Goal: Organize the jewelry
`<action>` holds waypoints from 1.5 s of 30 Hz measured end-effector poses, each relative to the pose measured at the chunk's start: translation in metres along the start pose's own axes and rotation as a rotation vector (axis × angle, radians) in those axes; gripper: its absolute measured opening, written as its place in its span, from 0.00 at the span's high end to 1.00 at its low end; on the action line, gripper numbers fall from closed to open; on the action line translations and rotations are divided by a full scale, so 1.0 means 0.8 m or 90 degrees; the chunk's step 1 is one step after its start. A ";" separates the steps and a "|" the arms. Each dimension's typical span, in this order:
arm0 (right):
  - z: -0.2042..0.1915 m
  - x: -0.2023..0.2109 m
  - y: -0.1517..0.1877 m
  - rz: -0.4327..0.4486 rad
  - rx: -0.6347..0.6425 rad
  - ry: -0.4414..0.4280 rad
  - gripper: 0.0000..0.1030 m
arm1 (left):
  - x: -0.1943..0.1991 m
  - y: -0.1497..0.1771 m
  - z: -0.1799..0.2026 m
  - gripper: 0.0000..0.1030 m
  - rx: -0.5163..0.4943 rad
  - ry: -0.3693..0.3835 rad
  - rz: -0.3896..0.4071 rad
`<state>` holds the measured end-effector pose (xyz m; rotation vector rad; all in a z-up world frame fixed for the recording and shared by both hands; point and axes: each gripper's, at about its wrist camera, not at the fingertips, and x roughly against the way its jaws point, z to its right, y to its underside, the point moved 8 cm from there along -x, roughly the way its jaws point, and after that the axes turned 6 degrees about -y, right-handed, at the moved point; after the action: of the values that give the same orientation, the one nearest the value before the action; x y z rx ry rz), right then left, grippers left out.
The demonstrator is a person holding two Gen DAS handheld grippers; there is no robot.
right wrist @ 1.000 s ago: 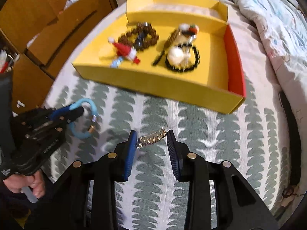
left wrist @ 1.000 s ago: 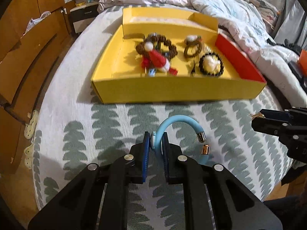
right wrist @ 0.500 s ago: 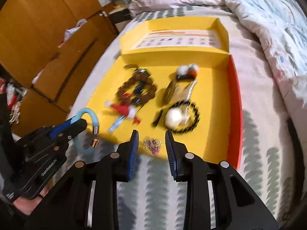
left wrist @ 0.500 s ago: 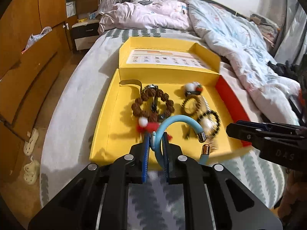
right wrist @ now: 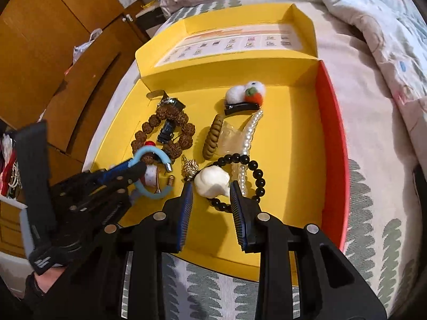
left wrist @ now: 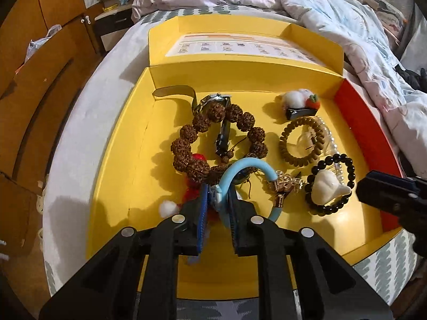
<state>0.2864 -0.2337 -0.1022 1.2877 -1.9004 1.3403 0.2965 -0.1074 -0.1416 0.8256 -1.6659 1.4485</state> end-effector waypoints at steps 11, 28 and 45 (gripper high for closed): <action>0.004 0.035 0.007 0.081 -0.025 -0.028 0.58 | 0.059 0.001 -0.011 0.38 0.005 -0.034 0.100; -0.014 0.097 0.065 0.153 0.011 0.055 0.09 | 0.203 0.080 -0.050 0.08 0.048 -0.112 0.281; -0.032 0.082 0.140 0.107 0.014 0.067 0.06 | 0.210 0.105 -0.057 0.05 0.027 -0.083 0.268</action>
<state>0.1546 -0.2292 -0.0903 1.0641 -1.9608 1.4856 0.1469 -0.0482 -0.0348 0.6252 -2.0007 1.7463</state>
